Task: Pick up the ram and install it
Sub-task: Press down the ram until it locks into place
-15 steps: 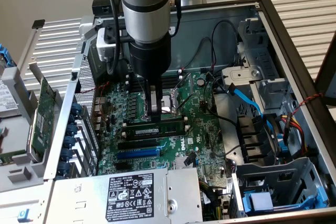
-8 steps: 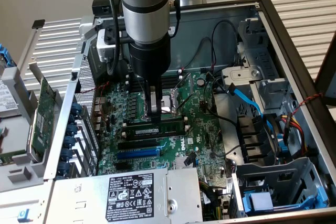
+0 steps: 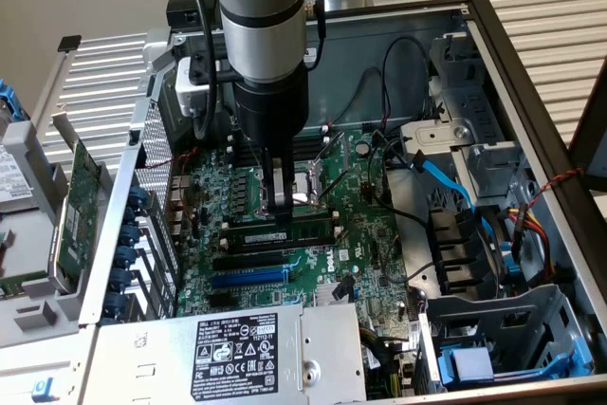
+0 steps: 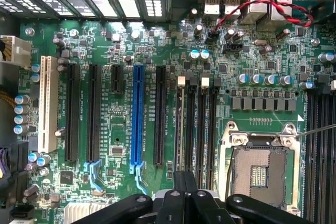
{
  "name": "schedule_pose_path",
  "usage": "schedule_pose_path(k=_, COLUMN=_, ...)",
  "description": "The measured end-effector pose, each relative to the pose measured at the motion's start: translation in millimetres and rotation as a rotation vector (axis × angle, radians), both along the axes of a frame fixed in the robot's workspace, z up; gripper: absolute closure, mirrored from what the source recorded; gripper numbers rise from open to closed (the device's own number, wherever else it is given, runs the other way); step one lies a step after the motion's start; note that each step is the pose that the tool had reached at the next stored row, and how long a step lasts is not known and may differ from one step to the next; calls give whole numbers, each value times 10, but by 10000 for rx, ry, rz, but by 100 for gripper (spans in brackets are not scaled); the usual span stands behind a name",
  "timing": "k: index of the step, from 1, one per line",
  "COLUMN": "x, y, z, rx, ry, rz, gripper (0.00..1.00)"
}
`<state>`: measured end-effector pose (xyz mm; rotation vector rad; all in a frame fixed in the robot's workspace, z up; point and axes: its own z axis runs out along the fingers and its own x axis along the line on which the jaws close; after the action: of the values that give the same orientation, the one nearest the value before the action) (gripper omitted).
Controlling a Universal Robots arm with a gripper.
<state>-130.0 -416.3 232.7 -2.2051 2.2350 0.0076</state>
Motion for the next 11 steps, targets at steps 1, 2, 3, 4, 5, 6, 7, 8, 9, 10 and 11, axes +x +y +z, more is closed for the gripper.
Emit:
schedule_pose_path(k=1, x=0, y=0, z=-3, rx=1, ry=-1, rz=2, gripper=89)
schedule_pose_path(k=2, x=0, y=0, z=-7, rx=1, ry=-1, rz=3, gripper=89)
schedule_pose_path(k=3, x=0, y=0, z=-9, rx=0, ry=0, rz=5, gripper=89)
schedule_pose_path(k=4, x=-1, y=0, z=-12, rx=0, ry=0, rz=6, gripper=89)
schedule_pose_path(k=5, x=-1, y=0, z=-15, rx=0, ry=-1, rz=8, gripper=89)
schedule_pose_path(k=6, x=-1, y=0, z=-18, rx=-1, ry=0, rz=10, gripper=89)
schedule_pose_path(k=7, x=-1, y=-1, z=-21, rx=-3, ry=1, rz=13, gripper=89)
schedule_pose_path(k=8, x=-1, y=-1, z=-23, rx=-3, ry=2, rz=15, gripper=89)
schedule_pose_path(k=9, x=-1, y=-1, z=-25, rx=-4, ry=2, rz=17, gripper=89)
schedule_pose_path(k=10, x=-1, y=-1, z=-26, rx=-4, ry=2, rz=18, gripper=89)
schedule_pose_path(k=11, x=-1, y=0, z=-26, rx=-3, ry=2, rz=19, gripper=89)
